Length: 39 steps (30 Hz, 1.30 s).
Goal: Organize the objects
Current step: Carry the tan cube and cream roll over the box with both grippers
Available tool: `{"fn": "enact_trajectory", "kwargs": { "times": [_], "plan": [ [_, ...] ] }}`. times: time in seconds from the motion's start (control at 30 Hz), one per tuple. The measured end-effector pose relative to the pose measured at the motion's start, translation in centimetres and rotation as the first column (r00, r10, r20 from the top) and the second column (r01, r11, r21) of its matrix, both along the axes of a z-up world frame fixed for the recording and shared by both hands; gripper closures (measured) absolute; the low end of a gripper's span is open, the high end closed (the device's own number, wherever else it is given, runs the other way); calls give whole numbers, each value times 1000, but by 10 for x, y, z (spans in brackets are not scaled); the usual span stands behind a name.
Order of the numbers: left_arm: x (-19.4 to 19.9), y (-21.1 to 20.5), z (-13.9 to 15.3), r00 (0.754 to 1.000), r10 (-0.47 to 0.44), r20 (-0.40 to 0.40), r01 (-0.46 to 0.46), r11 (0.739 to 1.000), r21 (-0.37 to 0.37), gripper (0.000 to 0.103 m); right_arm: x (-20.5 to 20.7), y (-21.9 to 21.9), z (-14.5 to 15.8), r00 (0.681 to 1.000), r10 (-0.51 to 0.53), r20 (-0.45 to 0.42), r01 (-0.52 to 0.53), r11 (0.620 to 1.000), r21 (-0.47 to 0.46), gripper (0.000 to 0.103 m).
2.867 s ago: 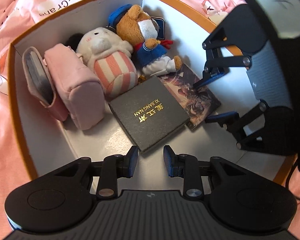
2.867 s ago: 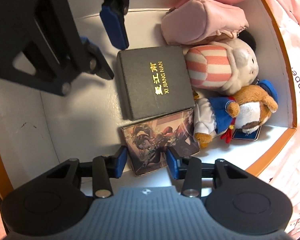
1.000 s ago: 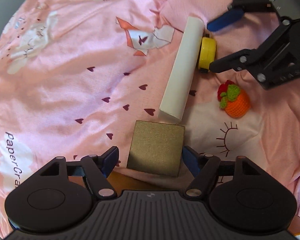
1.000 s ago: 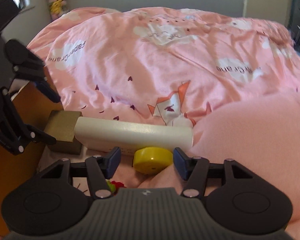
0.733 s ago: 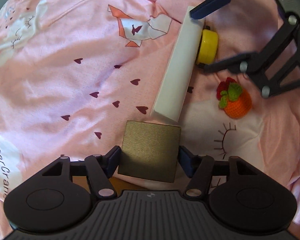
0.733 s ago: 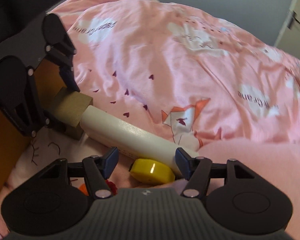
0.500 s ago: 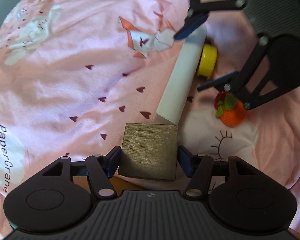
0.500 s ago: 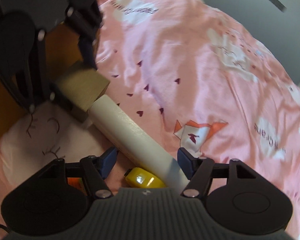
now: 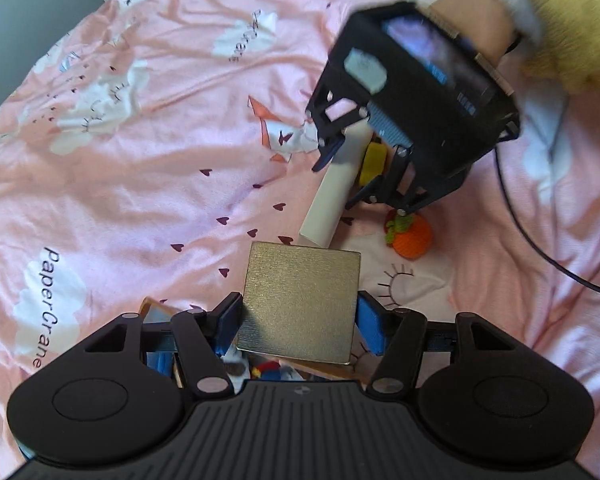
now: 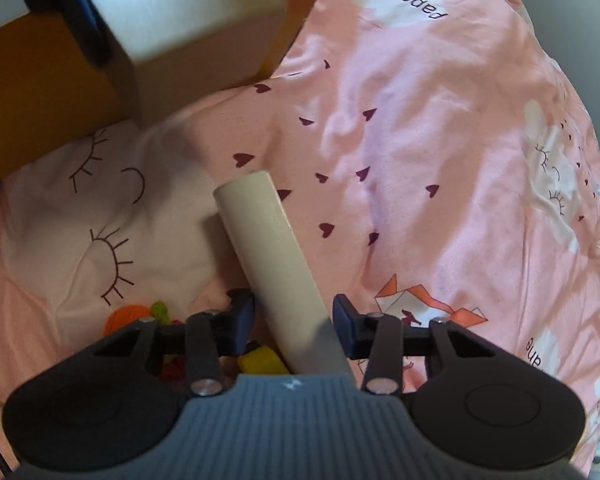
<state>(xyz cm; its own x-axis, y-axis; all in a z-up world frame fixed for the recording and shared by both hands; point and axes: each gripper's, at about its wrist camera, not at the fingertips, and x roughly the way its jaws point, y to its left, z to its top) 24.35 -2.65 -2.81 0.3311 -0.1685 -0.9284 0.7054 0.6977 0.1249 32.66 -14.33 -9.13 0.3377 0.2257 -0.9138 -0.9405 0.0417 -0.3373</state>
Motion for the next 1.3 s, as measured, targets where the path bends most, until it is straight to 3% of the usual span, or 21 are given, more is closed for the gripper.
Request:
{"fn": "enact_trajectory", "kwargs": {
  "times": [0.1, 0.2, 0.37, 0.57, 0.73, 0.9, 1.13, 1.3],
  "plan": [
    [-15, 11, 21, 999, 18, 30, -17, 999, -29, 34, -13, -1, 6, 997, 38, 61, -37, 999, -3, 71],
    [-32, 26, 40, 997, 46, 57, -43, 998, -39, 34, -18, -2, 22, 996, 20, 91, -23, 999, 31, 72],
    [-65, 53, 54, 993, 79, 85, -82, 996, 26, 34, -30, 0, 64, 992, 1, 127, -13, 995, 98, 72],
    [-102, 76, 39, 996, 70, 52, -77, 986, 147, 34, -71, 15, 133, 989, 63, 134, -92, 972, 217, 72],
    [-123, 86, 17, 999, 29, 26, -34, 973, 230, 34, -117, 44, 171, 980, 192, 56, -200, 939, 280, 72],
    [-138, 94, -1, 1000, -22, 23, 16, 971, 238, 34, -158, 81, 168, 950, 310, -45, -287, 919, 270, 72],
    [-141, 99, -28, 994, -106, -13, 106, 971, 213, 34, -172, 116, 143, 923, 352, -156, -315, 924, 218, 74],
    [-135, 104, -49, 984, -173, -50, 180, 956, 232, 34, -183, 125, 131, 896, 415, -157, -389, 906, 169, 74]
  ]
}}
